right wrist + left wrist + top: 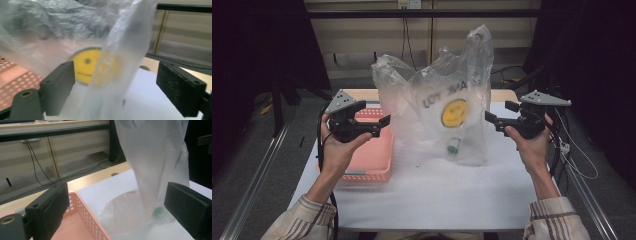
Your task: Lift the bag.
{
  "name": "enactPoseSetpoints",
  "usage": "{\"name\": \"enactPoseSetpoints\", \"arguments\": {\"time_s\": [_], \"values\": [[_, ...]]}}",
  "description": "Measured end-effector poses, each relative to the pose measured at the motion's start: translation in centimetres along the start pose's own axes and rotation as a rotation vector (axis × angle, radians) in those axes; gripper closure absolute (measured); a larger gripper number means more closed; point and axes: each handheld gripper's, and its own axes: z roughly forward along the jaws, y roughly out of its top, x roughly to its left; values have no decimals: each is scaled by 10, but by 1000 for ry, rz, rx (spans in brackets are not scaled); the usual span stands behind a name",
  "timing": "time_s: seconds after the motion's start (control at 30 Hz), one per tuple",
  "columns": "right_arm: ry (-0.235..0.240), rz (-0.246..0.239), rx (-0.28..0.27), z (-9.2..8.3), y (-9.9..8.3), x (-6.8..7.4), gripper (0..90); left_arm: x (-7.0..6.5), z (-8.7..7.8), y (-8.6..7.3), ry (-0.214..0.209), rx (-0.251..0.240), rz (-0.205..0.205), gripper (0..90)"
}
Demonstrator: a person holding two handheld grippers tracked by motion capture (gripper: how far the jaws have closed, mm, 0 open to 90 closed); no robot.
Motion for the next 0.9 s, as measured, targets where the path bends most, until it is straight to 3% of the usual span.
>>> {"name": "enactPoseSetpoints", "arguments": {"time_s": [0.3, 0.47, 0.6, 0.7, 0.9], "values": [[24, -14, 47, -5, -22, 13, 123, -6, -11, -22, -1, 33, 18, 33], [12, -14, 75, -9, -36, 15, 103, -12, -19, -37, -25, 40, 41, 34], [8, 2, 79, -13, -47, 16, 102, -13, -21, -47, -21, 54, 30, 34], [7, 27, 92, -16, -54, 19, 113, -17, -21, -53, -26, 90, 27, 34], [-5, 22, 118, -24, -67, 27, 109, -27, -28, -68, -37, 108, 44, 43]]}}
